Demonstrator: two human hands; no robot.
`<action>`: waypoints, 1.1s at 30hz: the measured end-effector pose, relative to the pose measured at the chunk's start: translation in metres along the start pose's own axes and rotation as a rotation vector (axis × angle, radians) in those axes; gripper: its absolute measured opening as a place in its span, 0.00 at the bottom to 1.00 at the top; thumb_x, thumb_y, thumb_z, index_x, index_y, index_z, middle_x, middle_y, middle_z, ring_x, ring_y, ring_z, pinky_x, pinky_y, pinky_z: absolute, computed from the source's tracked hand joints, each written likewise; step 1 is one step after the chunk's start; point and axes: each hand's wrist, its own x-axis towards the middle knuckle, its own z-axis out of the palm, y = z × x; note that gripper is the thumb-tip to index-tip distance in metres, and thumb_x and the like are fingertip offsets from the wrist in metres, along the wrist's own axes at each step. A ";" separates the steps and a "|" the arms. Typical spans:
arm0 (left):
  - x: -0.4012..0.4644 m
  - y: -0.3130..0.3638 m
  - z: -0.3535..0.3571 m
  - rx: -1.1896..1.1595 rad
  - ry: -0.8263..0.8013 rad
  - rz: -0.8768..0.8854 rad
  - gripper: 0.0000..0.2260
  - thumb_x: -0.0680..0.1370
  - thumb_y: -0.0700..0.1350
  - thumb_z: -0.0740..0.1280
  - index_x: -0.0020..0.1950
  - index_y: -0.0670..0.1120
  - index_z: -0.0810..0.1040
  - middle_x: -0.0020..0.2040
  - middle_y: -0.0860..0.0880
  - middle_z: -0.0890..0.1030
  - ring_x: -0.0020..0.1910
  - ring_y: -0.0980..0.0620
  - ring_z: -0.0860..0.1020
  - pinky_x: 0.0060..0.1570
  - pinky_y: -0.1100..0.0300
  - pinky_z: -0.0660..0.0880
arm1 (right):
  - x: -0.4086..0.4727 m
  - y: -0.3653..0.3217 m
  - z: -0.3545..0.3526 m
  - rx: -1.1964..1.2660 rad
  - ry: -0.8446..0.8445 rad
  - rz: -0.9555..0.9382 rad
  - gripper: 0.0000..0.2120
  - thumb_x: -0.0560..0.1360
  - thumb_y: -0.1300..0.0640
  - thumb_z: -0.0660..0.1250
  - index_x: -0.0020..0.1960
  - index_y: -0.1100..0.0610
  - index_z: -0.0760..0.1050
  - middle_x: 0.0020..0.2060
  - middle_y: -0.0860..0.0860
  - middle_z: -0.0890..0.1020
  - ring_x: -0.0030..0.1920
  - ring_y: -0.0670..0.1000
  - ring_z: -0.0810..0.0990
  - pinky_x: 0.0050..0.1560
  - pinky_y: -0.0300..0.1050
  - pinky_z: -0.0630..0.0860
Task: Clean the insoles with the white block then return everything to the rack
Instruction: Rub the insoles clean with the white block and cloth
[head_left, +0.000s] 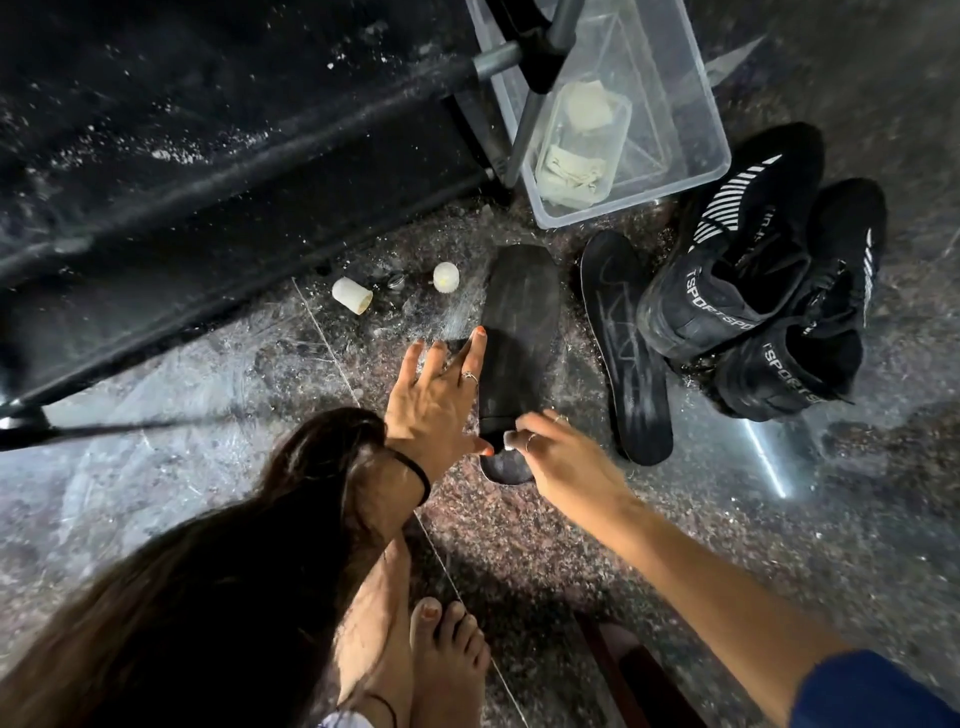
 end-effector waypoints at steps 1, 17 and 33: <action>0.000 0.000 0.001 -0.003 -0.001 0.004 0.55 0.70 0.70 0.62 0.72 0.42 0.26 0.77 0.46 0.57 0.76 0.43 0.50 0.73 0.48 0.41 | 0.005 0.000 -0.004 -0.002 -0.006 0.014 0.11 0.80 0.62 0.57 0.58 0.61 0.75 0.55 0.49 0.74 0.44 0.49 0.76 0.42 0.40 0.77; 0.000 -0.002 -0.004 -0.038 -0.054 0.022 0.58 0.69 0.68 0.66 0.71 0.42 0.25 0.75 0.46 0.62 0.76 0.43 0.50 0.75 0.47 0.43 | -0.003 -0.011 0.005 -0.132 -0.084 -0.066 0.17 0.74 0.68 0.64 0.62 0.61 0.73 0.56 0.53 0.74 0.45 0.47 0.74 0.45 0.36 0.76; 0.000 -0.001 -0.008 -0.068 -0.068 -0.005 0.58 0.69 0.66 0.68 0.73 0.43 0.26 0.77 0.47 0.57 0.76 0.44 0.48 0.73 0.49 0.38 | -0.015 -0.014 0.016 -0.143 -0.055 -0.021 0.17 0.70 0.68 0.68 0.59 0.64 0.74 0.57 0.56 0.75 0.52 0.53 0.76 0.49 0.50 0.80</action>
